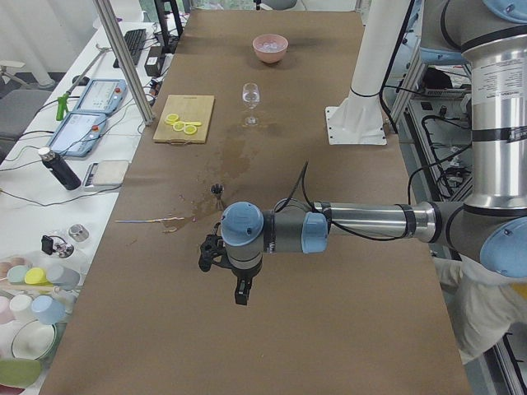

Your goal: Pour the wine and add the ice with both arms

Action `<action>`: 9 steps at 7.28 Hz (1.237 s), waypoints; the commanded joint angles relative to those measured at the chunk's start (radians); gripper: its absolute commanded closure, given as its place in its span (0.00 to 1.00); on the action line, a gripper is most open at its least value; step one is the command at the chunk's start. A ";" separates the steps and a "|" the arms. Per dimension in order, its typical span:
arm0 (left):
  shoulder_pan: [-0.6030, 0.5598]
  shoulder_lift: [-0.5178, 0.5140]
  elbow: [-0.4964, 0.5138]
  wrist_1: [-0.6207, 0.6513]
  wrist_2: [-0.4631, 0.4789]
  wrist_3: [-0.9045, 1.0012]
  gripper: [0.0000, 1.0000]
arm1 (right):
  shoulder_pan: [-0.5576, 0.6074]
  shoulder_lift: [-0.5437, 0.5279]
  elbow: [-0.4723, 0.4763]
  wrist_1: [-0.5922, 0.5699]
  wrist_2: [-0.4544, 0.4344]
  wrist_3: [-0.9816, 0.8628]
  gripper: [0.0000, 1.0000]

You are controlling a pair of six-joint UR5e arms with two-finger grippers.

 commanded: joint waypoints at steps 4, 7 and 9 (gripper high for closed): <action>0.001 0.015 -0.008 -0.037 0.006 -0.003 0.02 | 0.001 -0.003 -0.003 0.000 0.003 0.000 0.00; 0.000 0.016 -0.007 -0.037 -0.001 -0.005 0.02 | 0.001 -0.011 -0.004 -0.004 0.009 0.000 0.00; 0.000 0.018 -0.010 -0.037 -0.004 -0.005 0.02 | -0.001 -0.013 -0.003 -0.007 0.032 0.002 0.00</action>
